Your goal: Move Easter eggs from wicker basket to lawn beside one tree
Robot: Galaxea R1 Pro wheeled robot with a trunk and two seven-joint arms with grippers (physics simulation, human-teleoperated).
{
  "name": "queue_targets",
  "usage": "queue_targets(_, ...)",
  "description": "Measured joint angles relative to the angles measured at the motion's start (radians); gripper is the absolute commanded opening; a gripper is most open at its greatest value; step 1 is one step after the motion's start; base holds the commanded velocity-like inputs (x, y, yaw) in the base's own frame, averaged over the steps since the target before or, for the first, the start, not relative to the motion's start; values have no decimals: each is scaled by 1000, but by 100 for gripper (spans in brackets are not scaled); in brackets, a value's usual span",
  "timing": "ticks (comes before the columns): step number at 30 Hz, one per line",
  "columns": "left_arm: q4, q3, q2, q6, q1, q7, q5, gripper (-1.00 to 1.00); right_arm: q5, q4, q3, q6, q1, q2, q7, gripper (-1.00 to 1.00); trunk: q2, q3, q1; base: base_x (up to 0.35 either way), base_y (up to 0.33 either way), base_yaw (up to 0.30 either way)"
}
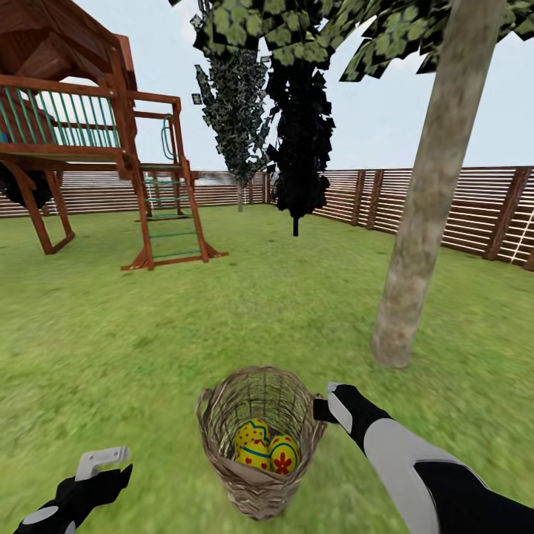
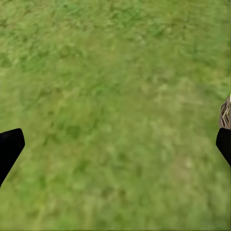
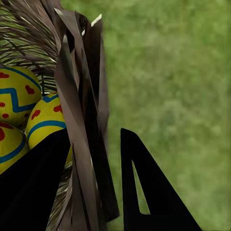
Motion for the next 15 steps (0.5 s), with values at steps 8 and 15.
queue_targets(8, 0, 0, 0, 0, 0, 0, 0, 100, 0, 0, 0, 0, 0, 0, 0, -100, 0, 0, 0, 317, 0, 0)
queue_targets(15, 1, 0, 0, 0, 0, 0, -1, 100, 0, 0, 0, 0, 0, 0, 0, -100, 0, 0, 0, 317, 0, 0)
